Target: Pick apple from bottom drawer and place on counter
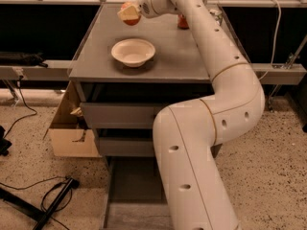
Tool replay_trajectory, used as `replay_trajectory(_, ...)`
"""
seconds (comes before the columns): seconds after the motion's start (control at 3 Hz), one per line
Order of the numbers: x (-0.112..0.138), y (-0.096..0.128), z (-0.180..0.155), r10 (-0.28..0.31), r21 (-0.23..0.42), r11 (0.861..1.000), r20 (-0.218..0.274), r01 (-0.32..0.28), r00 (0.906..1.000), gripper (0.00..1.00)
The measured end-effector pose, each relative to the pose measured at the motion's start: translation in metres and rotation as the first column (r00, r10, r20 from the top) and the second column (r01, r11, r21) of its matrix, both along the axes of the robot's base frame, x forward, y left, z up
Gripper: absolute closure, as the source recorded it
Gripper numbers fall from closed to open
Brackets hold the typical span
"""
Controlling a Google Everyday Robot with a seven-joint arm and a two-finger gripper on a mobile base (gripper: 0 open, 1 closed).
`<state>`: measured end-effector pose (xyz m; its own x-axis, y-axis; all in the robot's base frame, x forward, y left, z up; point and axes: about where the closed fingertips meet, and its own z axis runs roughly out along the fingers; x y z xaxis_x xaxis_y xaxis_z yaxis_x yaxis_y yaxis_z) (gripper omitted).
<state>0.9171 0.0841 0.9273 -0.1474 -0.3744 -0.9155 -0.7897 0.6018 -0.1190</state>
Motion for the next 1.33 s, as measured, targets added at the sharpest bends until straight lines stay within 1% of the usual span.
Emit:
replay_trajectory(0.33,0.003,0.001,-0.028,-0.025,-0.016,1.000,-0.075,0.024,0.9969,1.00)
replay_trajectory(0.67,0.010,-0.008,-0.049,-0.066,-0.031,0.998,-0.116,0.063,0.9910,1.00)
replay_trajectory(1.0,0.010,-0.008,-0.051,-0.069,-0.030,0.997,-0.121,0.065,0.9903,0.82)
replay_trajectory(1.33,0.010,-0.008,-0.051,-0.069,-0.030,0.997,-0.121,0.065,0.9903,0.58)
